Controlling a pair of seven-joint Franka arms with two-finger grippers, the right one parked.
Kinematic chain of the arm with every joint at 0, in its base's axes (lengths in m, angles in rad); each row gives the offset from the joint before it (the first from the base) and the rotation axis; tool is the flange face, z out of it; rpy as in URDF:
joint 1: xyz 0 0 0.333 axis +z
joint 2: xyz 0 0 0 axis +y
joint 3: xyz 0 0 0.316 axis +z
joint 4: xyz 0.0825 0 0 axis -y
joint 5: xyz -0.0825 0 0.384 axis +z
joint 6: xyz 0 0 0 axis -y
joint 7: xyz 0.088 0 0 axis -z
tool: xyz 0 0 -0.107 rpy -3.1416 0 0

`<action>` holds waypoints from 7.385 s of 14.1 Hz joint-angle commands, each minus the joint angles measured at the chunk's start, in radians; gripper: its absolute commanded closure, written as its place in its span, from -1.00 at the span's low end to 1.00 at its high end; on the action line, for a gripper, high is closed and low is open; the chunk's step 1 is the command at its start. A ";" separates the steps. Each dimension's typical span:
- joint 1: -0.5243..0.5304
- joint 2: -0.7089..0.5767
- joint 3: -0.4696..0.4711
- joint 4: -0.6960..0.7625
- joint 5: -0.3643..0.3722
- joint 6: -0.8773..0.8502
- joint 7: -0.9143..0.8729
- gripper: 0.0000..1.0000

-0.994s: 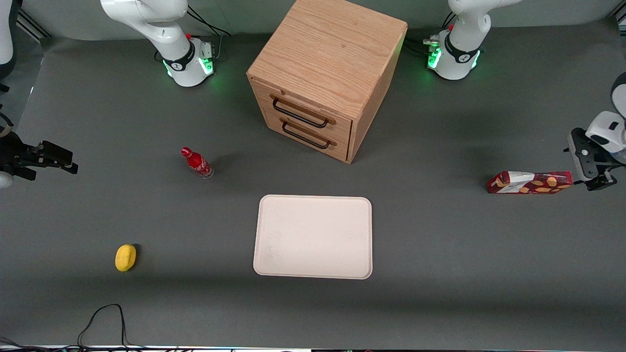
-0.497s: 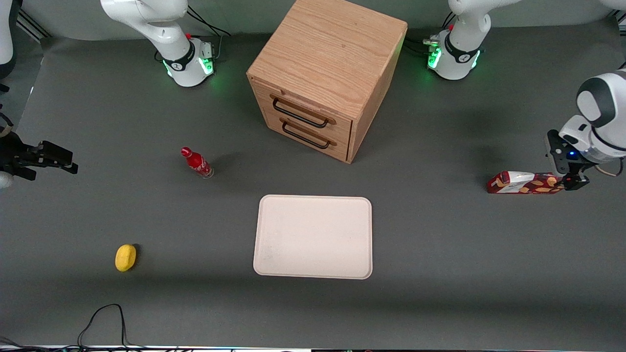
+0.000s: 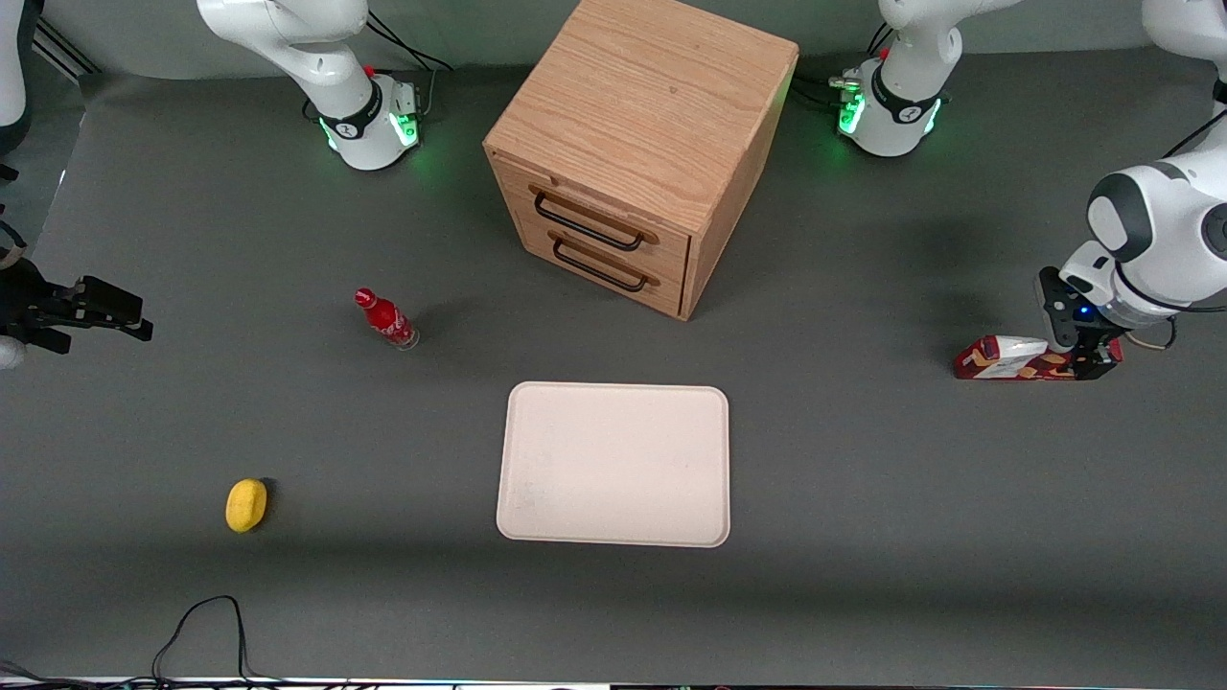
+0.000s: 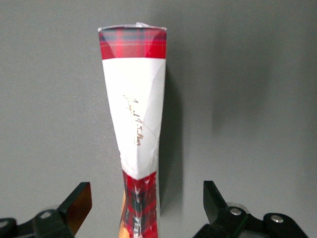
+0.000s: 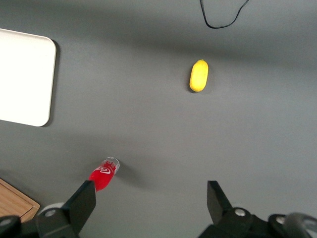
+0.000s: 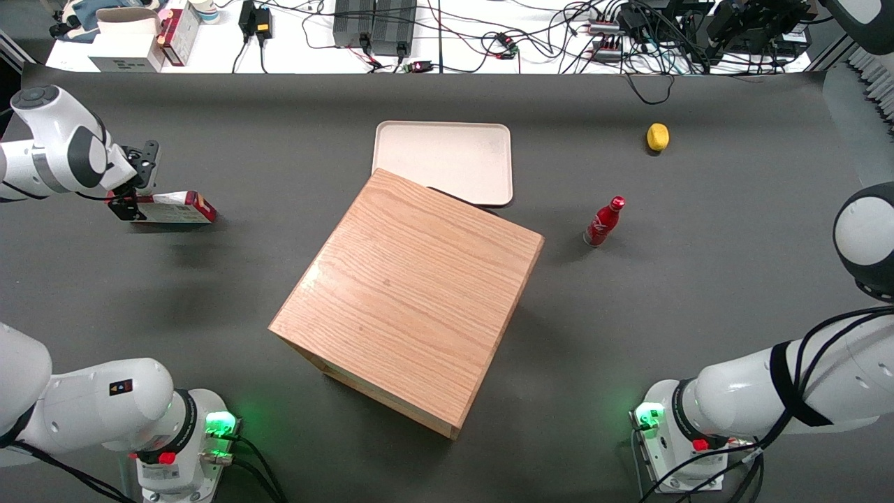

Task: Place red cookie box on tray
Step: 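Close the left gripper on the cookie box end, then lift the cookie box upright with the left gripper, then carry the box to the white tray and lower it onto the tray, then open the left gripper to release the box on the tray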

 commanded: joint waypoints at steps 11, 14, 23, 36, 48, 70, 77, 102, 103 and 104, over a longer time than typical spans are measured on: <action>0.010 0.038 -0.007 -0.006 -0.016 0.073 0.024 0.99; 0.010 0.039 -0.007 -0.005 -0.016 0.073 0.025 1.00; 0.011 -0.060 -0.007 0.021 -0.017 -0.060 0.019 1.00; -0.009 -0.013 -0.013 0.840 -0.037 -1.016 -0.135 1.00; -0.335 0.103 -0.144 0.999 -0.085 -1.058 -1.225 1.00; -0.753 0.758 -0.149 1.365 0.047 -0.676 -2.247 1.00; -0.754 0.785 -0.146 1.362 0.049 -0.637 -2.279 1.00; -0.405 0.041 -0.151 0.671 -0.006 -0.757 -1.995 -1.00; -0.365 -0.028 -0.151 0.605 -0.013 -0.751 -1.972 -1.00; -0.349 -0.088 -0.146 0.546 -0.013 -0.748 -1.943 -1.00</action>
